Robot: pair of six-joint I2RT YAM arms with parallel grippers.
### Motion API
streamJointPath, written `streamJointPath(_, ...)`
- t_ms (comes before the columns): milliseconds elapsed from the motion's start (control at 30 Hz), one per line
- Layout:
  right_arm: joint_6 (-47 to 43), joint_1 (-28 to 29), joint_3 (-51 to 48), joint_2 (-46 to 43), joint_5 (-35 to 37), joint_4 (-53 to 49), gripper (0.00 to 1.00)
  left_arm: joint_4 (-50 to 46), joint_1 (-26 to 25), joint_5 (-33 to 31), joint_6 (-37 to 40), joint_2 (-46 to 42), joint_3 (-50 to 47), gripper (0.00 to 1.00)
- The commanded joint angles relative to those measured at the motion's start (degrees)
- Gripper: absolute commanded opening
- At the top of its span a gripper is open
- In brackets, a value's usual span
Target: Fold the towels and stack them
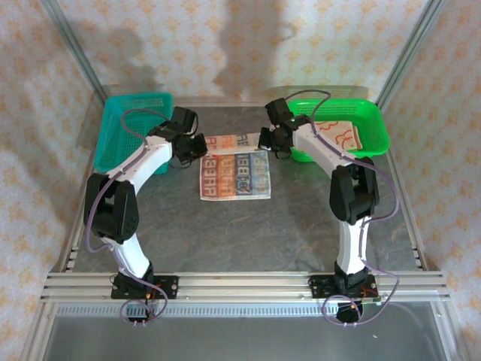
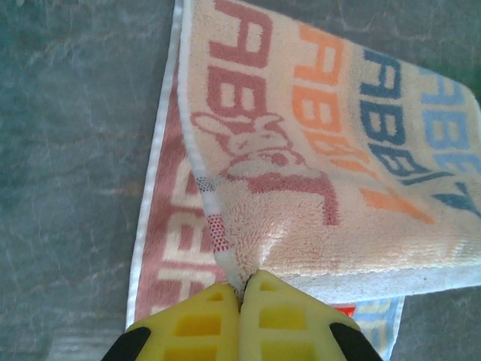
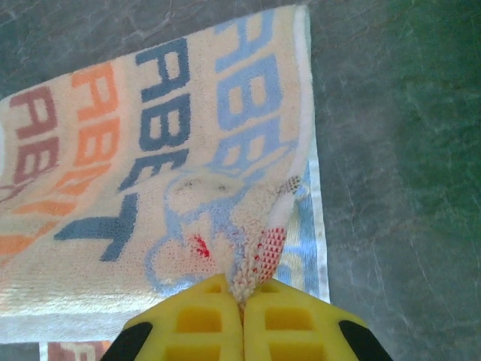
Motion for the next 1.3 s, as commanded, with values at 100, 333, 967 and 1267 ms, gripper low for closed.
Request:
streamJointPath(100,2.1,2.3,-9.3,-5.5,3.5,3.3,0.07,2.6,-1.6,-1.9,-2.3,-4.3,-8.3,0.0)
streamJointPath(333,4.4,4.7,-15.9,-8.9,4.2,4.6,0.08,2.4,-2.5,-3.0,-2.3,-8.0,-13.2,0.0)
streamJointPath(967,7.4,7.3,-23.7,-15.5,5.3,4.8,0.09,1.2,-3.8,-3.7,-3.5,-14.6,-19.0,0.0)
streamJointPath(1267,8.7,8.7,-28.9,-12.3,5.6,8.3,0.1,6.3,-6.8,-3.5,-5.2,-11.8,-25.4,0.0)
